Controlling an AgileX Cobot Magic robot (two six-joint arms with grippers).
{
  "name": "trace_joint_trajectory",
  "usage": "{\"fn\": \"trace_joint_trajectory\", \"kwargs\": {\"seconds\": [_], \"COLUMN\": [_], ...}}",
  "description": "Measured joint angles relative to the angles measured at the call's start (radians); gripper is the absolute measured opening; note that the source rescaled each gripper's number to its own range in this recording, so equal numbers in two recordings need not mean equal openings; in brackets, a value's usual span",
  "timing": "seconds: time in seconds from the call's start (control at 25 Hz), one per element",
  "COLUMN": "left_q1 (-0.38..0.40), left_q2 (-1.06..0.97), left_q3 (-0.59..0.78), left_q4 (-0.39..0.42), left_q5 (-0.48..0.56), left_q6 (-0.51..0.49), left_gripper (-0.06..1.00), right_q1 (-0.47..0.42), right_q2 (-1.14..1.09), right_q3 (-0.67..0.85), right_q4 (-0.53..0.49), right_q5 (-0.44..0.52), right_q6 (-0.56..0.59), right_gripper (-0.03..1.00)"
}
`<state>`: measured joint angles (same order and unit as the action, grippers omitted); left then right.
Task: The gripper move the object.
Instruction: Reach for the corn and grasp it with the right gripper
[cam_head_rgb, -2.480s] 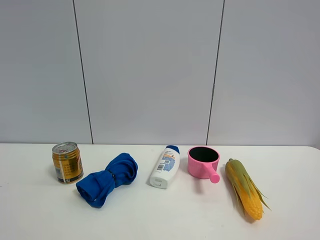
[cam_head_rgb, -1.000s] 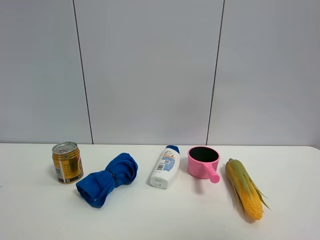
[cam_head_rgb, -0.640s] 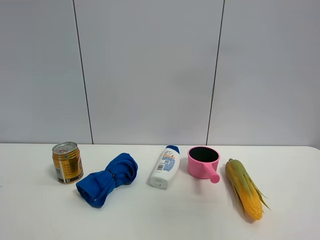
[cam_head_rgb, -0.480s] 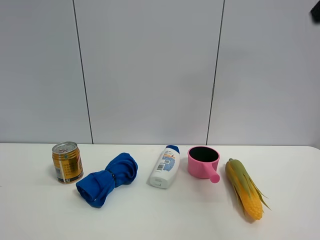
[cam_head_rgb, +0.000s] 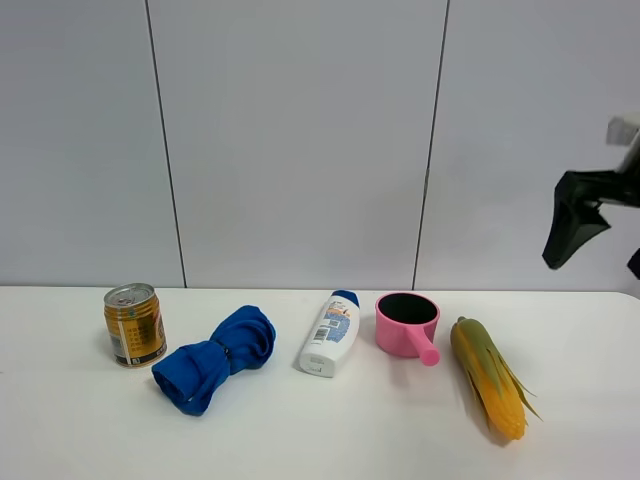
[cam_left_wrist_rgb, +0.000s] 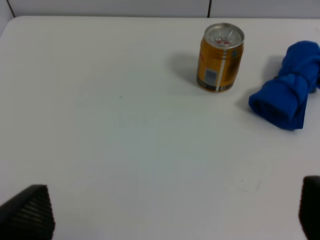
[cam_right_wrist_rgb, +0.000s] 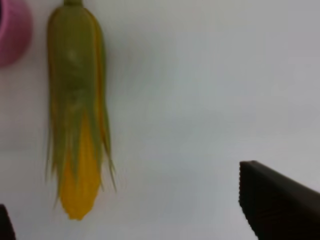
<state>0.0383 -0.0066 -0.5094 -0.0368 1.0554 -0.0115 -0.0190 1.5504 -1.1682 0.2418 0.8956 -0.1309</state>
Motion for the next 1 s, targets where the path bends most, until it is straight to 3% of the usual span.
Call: {"fn": "trace_joint_trajectory", "kwargs": {"seconds": [0.16, 0.36, 0.56, 1.0], "left_q1": [0.000, 0.000, 0.000, 0.000], "left_q2": [0.000, 0.000, 0.000, 0.000], "left_q3": [0.000, 0.000, 0.000, 0.000], "left_q4": [0.000, 0.000, 0.000, 0.000], "left_q5": [0.000, 0.000, 0.000, 0.000], "left_q6": [0.000, 0.000, 0.000, 0.000], "left_gripper": [1.00, 1.00, 1.00, 1.00], "right_q1": [0.012, 0.110, 0.164, 0.169], "right_q2": [0.115, 0.230, 0.307, 0.484], "right_q3": [0.000, 0.000, -0.001, -0.101], "right_q4": [-0.019, -0.036, -0.041, -0.076], "right_q5": [-0.047, -0.176, -0.300, -0.247], "right_q6": [0.022, 0.050, 0.162, 0.246], "right_gripper": [1.00, 1.00, 1.00, 0.99]}}
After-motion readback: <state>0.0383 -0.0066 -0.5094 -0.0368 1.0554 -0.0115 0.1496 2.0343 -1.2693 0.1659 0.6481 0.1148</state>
